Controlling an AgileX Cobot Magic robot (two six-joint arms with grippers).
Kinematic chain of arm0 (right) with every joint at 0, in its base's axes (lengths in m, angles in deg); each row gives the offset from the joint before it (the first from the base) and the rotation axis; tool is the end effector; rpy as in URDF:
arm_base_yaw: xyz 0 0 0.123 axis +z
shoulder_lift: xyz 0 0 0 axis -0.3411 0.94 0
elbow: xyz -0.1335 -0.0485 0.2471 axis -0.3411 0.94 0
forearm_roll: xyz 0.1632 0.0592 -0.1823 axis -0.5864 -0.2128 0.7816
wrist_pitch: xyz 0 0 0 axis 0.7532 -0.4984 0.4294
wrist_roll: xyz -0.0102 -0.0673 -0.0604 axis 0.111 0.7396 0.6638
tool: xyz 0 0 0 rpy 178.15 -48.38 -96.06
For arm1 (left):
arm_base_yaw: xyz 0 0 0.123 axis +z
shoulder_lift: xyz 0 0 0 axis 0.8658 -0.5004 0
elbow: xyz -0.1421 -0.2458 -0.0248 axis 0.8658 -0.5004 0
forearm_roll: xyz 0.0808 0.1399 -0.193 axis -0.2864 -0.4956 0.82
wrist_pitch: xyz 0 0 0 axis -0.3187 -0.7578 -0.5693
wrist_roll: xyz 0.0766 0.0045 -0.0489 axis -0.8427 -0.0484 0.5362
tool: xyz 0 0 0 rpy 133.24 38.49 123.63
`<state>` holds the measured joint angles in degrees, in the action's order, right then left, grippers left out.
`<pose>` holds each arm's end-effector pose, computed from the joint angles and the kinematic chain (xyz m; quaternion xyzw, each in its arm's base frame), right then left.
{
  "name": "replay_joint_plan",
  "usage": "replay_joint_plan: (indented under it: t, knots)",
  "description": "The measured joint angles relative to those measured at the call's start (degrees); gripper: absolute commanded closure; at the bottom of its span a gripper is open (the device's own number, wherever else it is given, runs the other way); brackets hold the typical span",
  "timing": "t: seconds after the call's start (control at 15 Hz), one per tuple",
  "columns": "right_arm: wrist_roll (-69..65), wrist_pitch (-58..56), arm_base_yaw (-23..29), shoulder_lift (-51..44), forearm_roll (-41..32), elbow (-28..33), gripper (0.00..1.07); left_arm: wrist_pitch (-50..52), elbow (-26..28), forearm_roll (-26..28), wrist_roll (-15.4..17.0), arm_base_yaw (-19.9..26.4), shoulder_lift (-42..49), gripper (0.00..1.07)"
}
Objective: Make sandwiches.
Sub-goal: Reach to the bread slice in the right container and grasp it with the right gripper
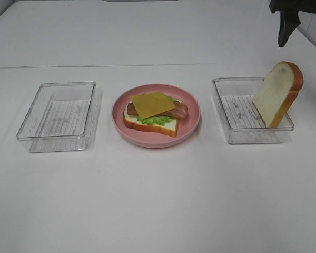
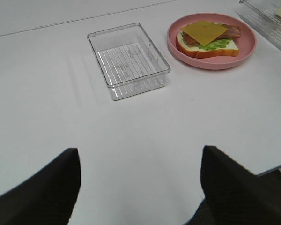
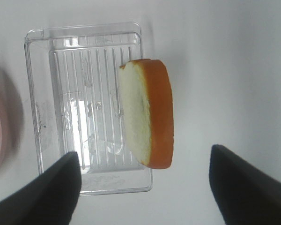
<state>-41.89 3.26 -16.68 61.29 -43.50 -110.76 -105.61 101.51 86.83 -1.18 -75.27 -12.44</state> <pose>0.4281 0.0244 0.2935 0.0168 0.9868 0.0119 0.1609 -0.0064 -0.0021 0.2777 0.1233 0.8409 -0.0882 0.5195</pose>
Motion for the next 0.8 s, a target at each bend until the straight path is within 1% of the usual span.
replay_joint_plan:
  t: [0.8]
  knots:
    - [1.8, 0.2, 0.0, 8.8, 0.6, 0.0, 0.37, 0.0, 0.0, 0.0, 0.0, 0.0, 0.0, 0.37]
